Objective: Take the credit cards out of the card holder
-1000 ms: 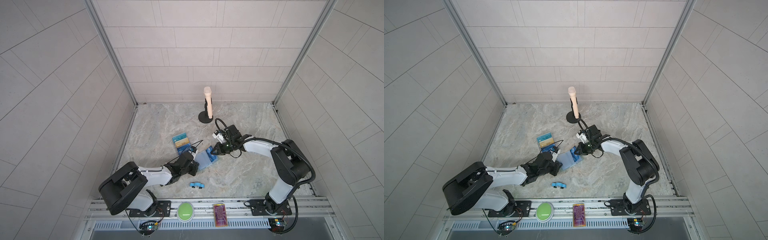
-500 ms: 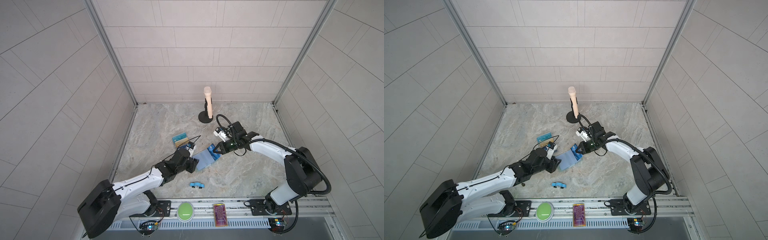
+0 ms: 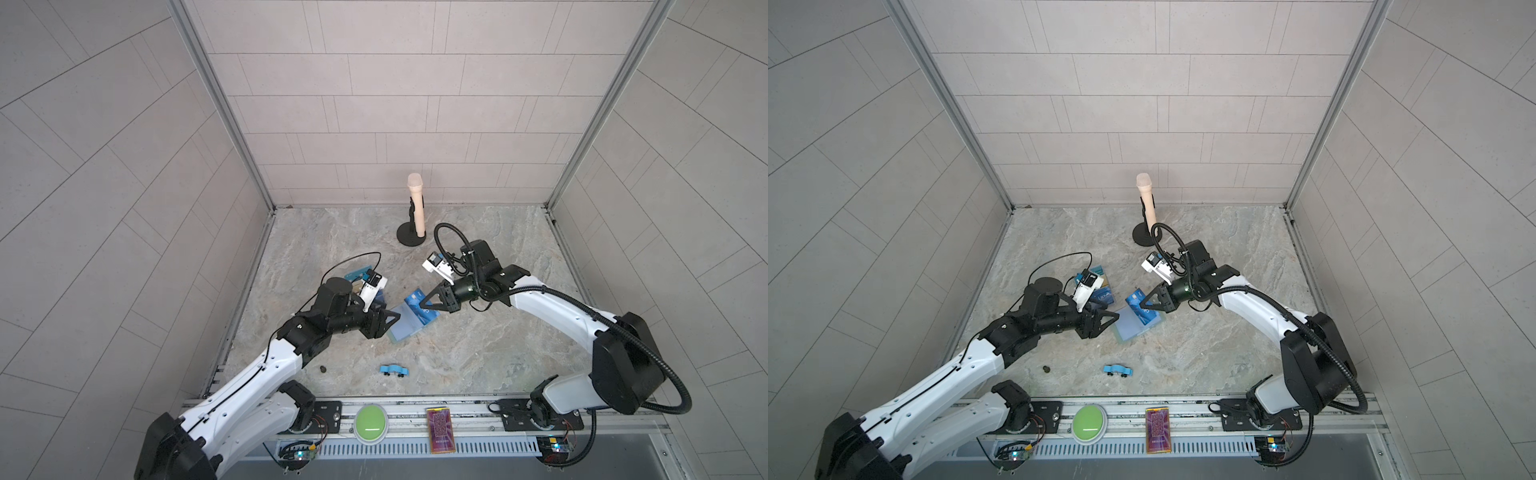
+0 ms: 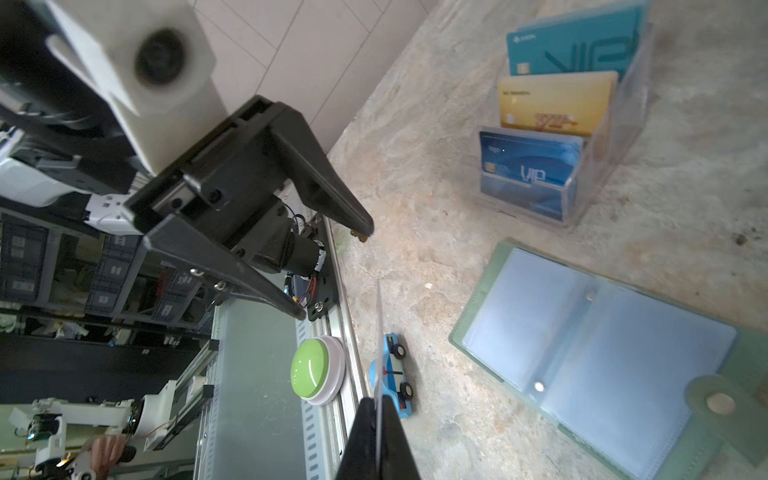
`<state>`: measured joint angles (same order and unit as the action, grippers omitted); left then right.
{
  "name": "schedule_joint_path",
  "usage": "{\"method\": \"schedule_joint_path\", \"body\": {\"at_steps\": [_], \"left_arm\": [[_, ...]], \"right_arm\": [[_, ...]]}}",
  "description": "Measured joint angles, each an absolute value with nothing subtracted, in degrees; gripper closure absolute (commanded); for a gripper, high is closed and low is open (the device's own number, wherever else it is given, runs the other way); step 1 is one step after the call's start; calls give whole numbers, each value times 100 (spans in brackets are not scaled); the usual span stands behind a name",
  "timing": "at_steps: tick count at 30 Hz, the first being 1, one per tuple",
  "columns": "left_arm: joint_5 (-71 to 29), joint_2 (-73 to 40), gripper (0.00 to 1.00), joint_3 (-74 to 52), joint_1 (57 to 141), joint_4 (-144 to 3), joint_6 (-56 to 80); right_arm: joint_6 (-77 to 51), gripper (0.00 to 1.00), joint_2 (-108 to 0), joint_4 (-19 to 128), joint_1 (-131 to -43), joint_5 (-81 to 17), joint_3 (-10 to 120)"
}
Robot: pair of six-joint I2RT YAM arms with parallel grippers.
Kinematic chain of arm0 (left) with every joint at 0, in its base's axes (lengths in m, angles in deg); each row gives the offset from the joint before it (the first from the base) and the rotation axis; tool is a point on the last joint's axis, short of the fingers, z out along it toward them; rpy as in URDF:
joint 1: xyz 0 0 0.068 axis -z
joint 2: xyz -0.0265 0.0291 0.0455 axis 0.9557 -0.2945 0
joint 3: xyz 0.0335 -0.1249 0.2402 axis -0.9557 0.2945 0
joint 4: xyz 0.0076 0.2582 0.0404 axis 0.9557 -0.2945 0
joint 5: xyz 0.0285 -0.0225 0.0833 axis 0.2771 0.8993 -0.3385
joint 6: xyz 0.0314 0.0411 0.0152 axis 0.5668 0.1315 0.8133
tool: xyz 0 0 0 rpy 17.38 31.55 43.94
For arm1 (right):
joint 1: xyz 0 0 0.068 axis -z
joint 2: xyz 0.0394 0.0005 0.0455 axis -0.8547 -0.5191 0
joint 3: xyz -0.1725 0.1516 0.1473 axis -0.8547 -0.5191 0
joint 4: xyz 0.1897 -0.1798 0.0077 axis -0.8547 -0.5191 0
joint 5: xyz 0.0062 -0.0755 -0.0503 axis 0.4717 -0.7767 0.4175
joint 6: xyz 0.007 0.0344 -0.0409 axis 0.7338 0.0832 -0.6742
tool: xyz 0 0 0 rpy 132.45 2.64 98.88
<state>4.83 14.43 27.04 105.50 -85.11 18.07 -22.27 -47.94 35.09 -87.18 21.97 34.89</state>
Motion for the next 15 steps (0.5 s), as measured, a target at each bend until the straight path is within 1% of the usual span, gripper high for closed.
{"method": "schedule_joint_path", "body": {"at_steps": [3, 7, 15], "left_arm": [[1128, 1443, 42, 2678, 10469, -8483, 1777], [1821, 1416, 50, 2627, 10447, -8325, 1641], [2531, 1239, 60, 2549, 10445, -7844, 1160]], "right_arm": [[-2289, 98, -4689, 3622, -8805, 2368, 3489], [-2341, 98, -4639, 3686, -8921, 2495, 3485], [-2354, 99, -4434, 3952, -9035, 2615, 3380]]}}
